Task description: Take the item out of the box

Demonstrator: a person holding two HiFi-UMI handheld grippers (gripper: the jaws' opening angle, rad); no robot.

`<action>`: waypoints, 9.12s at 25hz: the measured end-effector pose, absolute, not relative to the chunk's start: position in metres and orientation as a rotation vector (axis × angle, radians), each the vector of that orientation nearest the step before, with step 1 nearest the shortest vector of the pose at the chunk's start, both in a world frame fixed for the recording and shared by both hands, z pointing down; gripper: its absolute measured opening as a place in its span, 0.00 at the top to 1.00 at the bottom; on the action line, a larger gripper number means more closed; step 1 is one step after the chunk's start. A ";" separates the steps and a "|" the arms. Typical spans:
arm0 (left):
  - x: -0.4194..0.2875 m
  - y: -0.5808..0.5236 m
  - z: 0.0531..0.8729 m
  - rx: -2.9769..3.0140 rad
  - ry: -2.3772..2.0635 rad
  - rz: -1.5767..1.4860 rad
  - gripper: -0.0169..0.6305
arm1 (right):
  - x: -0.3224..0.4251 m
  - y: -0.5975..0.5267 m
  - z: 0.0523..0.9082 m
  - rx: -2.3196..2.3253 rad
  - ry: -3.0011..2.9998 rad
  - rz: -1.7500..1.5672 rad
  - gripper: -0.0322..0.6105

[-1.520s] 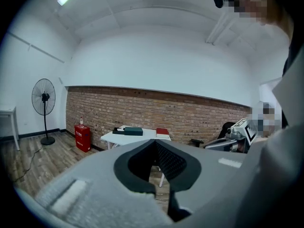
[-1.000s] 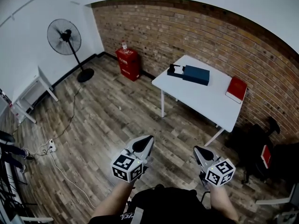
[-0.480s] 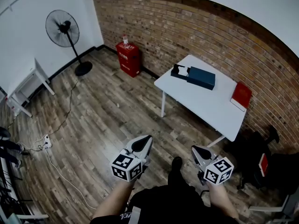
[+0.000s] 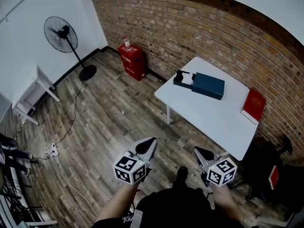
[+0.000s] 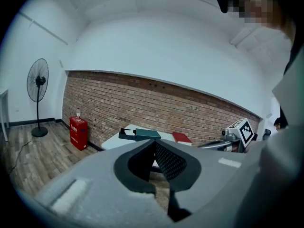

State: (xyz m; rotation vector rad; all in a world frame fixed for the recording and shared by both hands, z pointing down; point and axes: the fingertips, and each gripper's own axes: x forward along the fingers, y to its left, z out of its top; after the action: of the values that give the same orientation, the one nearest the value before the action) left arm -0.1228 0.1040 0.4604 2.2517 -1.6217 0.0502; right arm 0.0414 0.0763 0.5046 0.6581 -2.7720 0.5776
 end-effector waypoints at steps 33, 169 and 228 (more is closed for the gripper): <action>-0.235 -0.306 0.458 2.412 -1.403 0.023 0.96 | -0.111 -0.289 0.509 0.712 -2.715 0.621 0.95; -0.116 -0.434 0.629 2.226 -1.171 0.980 0.81 | 0.082 -0.323 0.577 1.024 -2.558 0.905 0.95; -0.265 -0.373 0.420 2.530 -1.473 0.141 0.81 | -0.092 -0.330 0.466 0.968 -2.840 0.381 0.95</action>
State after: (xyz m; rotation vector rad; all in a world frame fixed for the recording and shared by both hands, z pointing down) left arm -0.2655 -0.3729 0.4199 2.5304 -1.4728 0.1414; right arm -0.0922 -0.3299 0.4656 0.9685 -2.8397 0.3814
